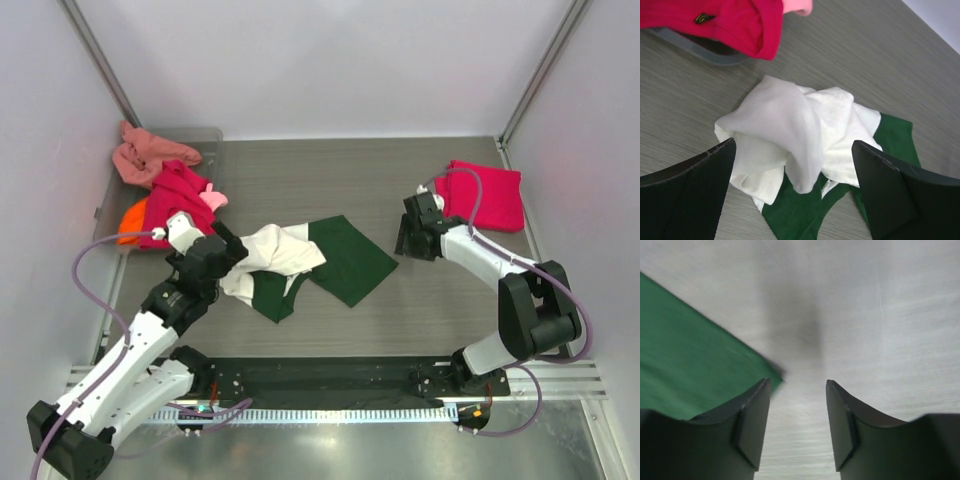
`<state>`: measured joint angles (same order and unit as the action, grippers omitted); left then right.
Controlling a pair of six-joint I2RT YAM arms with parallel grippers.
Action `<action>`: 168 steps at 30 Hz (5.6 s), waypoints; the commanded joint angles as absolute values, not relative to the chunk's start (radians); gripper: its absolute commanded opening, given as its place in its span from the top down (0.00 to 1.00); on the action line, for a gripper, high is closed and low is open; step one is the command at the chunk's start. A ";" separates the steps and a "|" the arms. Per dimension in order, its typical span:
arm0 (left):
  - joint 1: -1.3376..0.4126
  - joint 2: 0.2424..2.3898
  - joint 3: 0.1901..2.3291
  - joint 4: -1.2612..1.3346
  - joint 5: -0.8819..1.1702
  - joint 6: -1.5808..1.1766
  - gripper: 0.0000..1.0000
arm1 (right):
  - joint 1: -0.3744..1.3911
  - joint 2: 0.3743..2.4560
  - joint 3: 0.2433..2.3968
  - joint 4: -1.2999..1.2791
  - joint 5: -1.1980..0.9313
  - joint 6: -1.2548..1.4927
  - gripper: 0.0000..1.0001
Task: Fold and stack the t-shirts
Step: Flatten the tshirt out
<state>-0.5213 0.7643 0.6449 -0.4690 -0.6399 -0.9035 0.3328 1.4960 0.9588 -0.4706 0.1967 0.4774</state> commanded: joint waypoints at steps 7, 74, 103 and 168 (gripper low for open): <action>-0.549 0.847 0.795 -0.437 -0.431 -0.727 0.00 | 0.342 1.499 0.831 -0.378 0.034 0.506 0.46; -0.922 1.911 1.534 -0.761 -0.652 -0.560 1.00 | 0.327 1.417 0.692 -0.164 0.124 0.552 0.99; -0.701 1.818 1.305 -0.505 -0.097 -0.561 0.74 | 0.272 1.365 0.663 -0.187 0.091 0.558 0.99; -0.851 2.019 1.511 -0.675 -0.399 -0.546 0.57 | 0.261 1.396 0.678 -0.187 0.048 0.548 0.99</action>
<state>-0.8486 2.0090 1.4731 -0.6395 -0.2951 -0.5419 0.2661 1.3987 0.6674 -0.1925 0.0460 0.5560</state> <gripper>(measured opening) 0.436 0.034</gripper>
